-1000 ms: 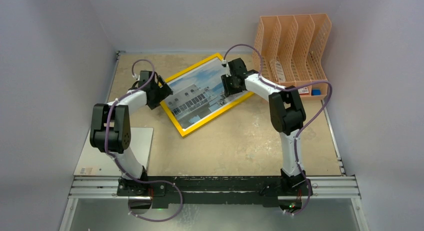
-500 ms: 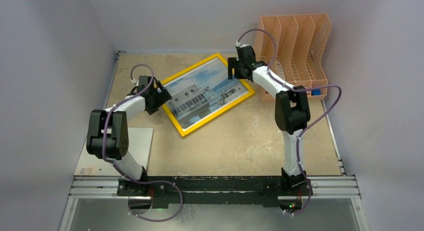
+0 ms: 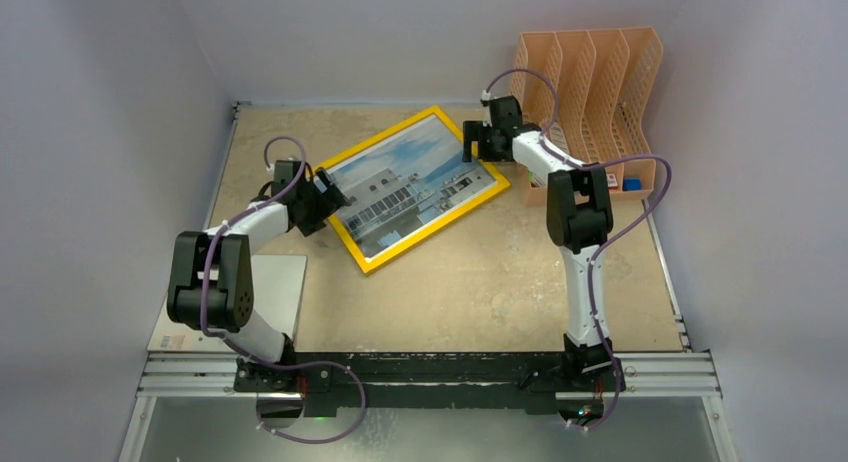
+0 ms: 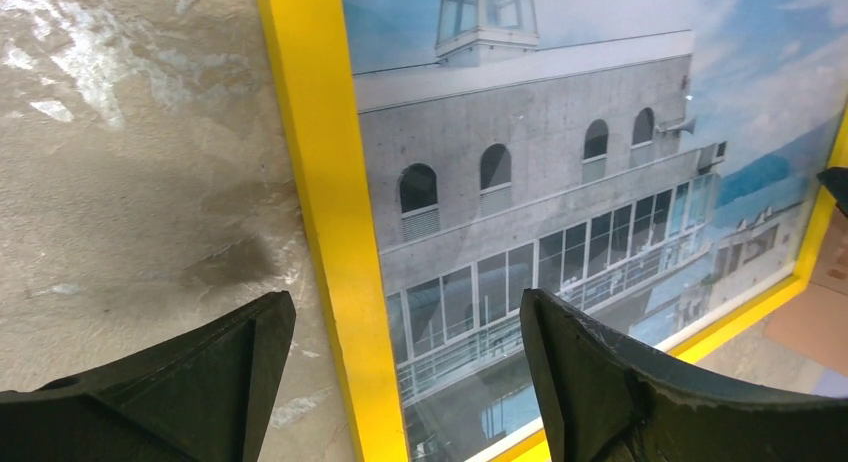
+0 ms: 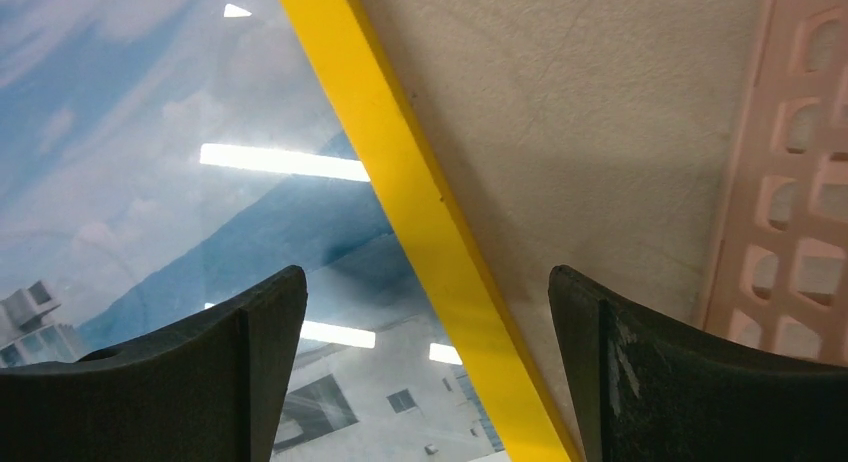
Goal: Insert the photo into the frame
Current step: Adjust the photo frame at the center of the board.
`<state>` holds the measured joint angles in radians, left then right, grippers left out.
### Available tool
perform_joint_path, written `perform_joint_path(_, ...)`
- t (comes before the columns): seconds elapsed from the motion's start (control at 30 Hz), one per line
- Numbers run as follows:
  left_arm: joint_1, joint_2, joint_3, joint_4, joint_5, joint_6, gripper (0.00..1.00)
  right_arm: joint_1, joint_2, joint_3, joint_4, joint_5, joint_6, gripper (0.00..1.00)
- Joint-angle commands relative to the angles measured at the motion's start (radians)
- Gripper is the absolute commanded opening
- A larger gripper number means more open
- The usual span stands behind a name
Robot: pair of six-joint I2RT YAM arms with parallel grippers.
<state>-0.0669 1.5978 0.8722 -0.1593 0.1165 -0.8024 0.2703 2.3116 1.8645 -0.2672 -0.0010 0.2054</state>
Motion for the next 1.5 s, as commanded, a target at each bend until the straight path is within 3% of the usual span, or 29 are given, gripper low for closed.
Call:
perform_joint_path(0.0,-0.002,-0.035,0.001,0.060,0.032,-0.021,0.87,0.003,-0.014,0.030,-0.025,-0.135,-0.037,0.91)
perform_joint_path(0.37,0.001,0.090,0.051,0.114,0.022,-0.018,0.87,0.001,-0.066,-0.049,-0.034,-0.263,-0.070,0.85)
perform_joint_path(0.8,0.007,0.117,0.138,0.048,-0.115,0.029,0.87,0.082,-0.289,-0.367,0.060,-0.270,0.007,0.79)
perform_joint_path(0.97,0.007,0.090,0.165,-0.040,-0.238,0.055,0.87,0.095,-0.393,-0.455,0.088,-0.114,0.122,0.78)
perform_joint_path(1.17,0.007,0.006,0.236,-0.169,-0.391,0.109,0.90,0.095,-0.528,-0.429,0.071,0.149,0.199,0.82)
perform_joint_path(1.47,0.007,-0.294,0.258,-0.289,-0.442,0.212,0.89,0.095,-0.895,-0.576,0.162,0.285,0.218,0.84)
